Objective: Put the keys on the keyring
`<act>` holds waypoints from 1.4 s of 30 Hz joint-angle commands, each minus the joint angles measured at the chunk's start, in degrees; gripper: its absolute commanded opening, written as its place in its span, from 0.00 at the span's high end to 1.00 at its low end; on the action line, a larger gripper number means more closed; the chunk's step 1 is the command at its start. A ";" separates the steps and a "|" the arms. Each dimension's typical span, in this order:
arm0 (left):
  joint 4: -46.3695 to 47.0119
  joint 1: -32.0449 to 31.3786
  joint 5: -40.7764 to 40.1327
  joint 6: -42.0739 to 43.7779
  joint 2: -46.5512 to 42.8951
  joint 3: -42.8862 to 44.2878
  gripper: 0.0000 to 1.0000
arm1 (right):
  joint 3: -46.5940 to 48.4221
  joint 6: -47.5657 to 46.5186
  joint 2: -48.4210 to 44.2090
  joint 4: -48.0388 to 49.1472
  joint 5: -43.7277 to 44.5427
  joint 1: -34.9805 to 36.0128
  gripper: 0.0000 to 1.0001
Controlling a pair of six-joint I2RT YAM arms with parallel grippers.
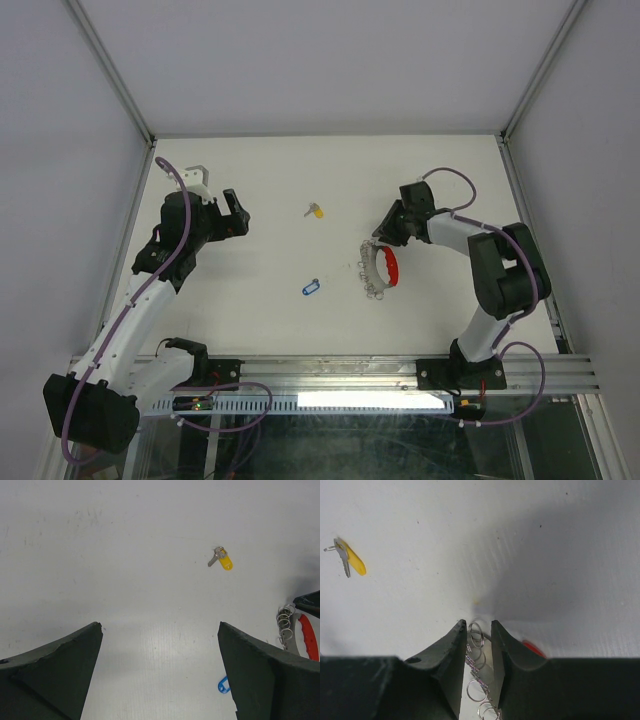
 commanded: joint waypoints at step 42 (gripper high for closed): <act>1.58 -0.29 0.63 0.03 -0.53 0.29 0.04 | -1.07 -2.05 -1.56 5.01 -4.45 -0.04 1.00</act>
